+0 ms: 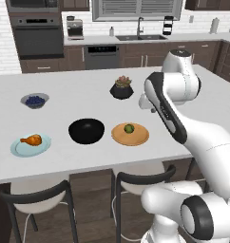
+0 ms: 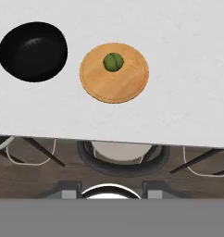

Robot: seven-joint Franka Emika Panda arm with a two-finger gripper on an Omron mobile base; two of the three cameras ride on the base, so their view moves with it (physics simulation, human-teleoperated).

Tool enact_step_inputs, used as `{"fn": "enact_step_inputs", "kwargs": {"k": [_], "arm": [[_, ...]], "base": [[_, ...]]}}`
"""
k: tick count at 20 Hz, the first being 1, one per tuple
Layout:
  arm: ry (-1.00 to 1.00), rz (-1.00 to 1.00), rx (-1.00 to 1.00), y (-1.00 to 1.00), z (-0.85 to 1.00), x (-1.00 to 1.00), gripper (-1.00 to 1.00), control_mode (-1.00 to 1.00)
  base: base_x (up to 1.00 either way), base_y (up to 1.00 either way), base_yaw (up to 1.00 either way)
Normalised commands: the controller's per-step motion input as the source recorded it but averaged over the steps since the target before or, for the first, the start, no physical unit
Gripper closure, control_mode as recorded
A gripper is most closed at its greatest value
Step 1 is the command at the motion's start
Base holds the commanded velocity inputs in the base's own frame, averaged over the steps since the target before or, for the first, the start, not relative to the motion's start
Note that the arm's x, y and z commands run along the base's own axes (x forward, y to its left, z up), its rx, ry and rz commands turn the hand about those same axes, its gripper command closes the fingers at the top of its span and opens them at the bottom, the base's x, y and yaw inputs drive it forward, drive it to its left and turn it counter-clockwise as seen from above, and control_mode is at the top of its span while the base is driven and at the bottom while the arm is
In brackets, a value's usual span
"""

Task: Pick the chicken drumstick and lime from their plates and place them in the bowl. Then put the bowl in the fridge.

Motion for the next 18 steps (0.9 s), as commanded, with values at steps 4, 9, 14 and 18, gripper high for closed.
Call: {"fn": "enact_step_inputs", "kwargs": {"k": [4,9,14,18], "arm": [[-0.04,0.0,0.0,0.0,0.0,-0.44,-1.0,-1.0],[0.03,-0.03,0.07,0.01,-0.63,0.09,-1.0,-1.0],[0.13,-0.15,0.15,-0.02,-0.2,0.64,-1.0,-1.0],[0.24,-0.19,0.01,0.0,-0.2,0.53,-1.0,-1.0]], "base": [[0.0,0.0,0.0],[0.0,0.0,0.0],[0.0,0.0,0.0],[0.0,0.0,0.0]]}}
